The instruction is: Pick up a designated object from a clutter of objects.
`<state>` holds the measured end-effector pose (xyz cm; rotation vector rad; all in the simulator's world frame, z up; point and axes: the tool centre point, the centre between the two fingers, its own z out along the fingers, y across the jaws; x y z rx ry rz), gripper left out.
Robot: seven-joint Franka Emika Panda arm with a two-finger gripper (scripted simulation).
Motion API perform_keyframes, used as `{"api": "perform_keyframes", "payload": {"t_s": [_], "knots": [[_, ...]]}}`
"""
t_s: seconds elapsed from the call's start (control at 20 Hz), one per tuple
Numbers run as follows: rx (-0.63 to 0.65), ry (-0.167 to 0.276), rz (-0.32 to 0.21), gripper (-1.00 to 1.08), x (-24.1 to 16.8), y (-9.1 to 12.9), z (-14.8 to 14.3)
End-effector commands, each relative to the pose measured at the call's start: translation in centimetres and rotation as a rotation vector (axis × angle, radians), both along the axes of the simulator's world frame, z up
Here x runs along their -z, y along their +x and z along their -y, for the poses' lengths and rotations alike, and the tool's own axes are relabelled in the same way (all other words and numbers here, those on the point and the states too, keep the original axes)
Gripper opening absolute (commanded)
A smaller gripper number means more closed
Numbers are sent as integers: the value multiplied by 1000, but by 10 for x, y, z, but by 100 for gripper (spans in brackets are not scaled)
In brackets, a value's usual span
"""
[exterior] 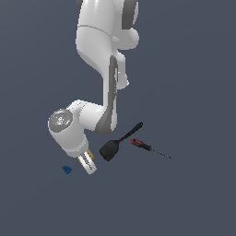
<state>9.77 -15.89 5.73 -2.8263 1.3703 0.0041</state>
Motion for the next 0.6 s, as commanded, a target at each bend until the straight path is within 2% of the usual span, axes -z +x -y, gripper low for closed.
{"api": "perform_keyframes", "payload": {"t_s": [0.0,0.55], "knots": [[1,0,2,-100,-20,-4,4],[2,1,2,-100,-142,-30,29]]}}
